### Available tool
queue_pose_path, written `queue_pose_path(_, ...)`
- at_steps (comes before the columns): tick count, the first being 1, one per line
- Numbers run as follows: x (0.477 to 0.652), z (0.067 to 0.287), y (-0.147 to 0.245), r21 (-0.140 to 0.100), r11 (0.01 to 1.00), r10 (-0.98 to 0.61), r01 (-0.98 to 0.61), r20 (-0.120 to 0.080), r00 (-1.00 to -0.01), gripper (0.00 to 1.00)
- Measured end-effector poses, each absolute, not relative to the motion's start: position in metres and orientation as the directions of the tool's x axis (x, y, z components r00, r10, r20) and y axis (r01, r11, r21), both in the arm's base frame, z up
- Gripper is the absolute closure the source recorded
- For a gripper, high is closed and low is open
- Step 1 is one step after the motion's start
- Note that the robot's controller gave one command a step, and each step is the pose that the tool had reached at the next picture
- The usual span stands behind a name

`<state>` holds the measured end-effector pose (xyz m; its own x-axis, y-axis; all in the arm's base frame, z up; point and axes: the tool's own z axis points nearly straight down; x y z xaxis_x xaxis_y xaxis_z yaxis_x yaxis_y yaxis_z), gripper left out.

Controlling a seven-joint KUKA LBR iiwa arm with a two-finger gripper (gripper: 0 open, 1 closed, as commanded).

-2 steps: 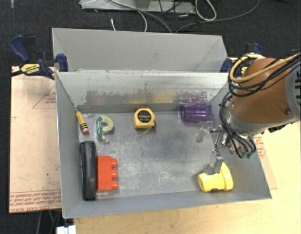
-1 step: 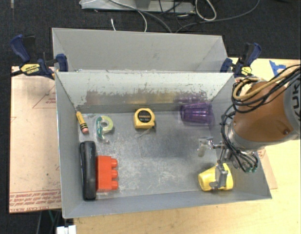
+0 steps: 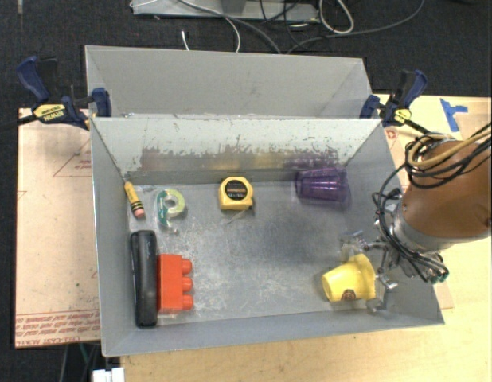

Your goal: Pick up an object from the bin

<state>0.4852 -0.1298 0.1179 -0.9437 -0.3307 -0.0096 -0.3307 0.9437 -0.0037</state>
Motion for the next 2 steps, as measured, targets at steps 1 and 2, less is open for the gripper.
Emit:
queue_pose_path(1,0.483,0.102,-0.122,0.002,0.898,-0.439,-0.439,-0.004,-0.898,0.00)
queue_pose_path(2,0.496,0.070,-0.125,-0.003,0.960,-0.281,-0.281,-0.019,-0.960,0.00)
